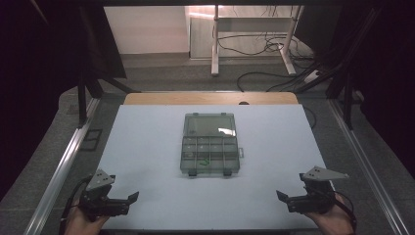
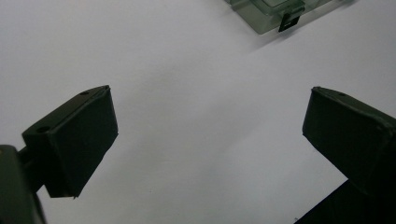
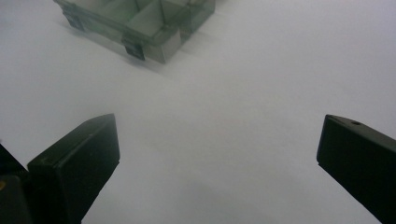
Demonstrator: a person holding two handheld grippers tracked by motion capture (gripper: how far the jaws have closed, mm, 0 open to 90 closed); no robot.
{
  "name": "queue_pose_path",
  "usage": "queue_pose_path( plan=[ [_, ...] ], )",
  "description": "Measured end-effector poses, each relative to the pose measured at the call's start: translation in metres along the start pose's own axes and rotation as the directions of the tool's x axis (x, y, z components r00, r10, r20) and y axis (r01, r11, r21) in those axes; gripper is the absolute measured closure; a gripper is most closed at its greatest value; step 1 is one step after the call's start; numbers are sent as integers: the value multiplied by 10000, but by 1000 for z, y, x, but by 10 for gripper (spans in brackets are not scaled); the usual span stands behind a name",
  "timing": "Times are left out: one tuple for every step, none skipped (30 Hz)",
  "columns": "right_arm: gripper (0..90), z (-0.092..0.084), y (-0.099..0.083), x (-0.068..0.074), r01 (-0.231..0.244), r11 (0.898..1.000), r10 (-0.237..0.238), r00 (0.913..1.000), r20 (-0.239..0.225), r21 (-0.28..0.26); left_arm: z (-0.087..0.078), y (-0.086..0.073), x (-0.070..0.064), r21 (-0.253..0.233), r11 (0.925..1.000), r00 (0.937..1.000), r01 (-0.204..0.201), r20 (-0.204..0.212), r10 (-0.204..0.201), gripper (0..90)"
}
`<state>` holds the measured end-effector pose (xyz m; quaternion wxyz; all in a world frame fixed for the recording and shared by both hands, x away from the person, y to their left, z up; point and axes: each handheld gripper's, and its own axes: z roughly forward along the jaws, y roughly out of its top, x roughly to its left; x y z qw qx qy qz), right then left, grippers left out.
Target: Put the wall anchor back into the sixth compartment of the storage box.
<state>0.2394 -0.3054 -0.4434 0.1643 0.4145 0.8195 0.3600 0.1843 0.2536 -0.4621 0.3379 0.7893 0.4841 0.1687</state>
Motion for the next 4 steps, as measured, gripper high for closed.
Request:
queue_pose_path(
  plan=[
    [0, 0, -2, 0, -30, 10000, 29, 10000, 23, 78, 0, 0, 0, -1, 10000, 10000, 1, 1, -1, 39],
    [0, 1, -3, 0, -66, 9999, 66, 10000, 43, 138, 0, 0, 0, -36, 10000, 10000, 52, -1, -52, 39],
    [0, 0, -3, 0, -27, 9999, 26, 10000, 71, 112, 0, 0, 0, -39, 10000, 10000, 53, 4, -53, 39],
    [0, 0, -3, 0, 21, 10000, -22, 10000, 75, 61, 0, 0, 0, -30, 10000, 10000, 59, 3, -59, 39]
  ],
)
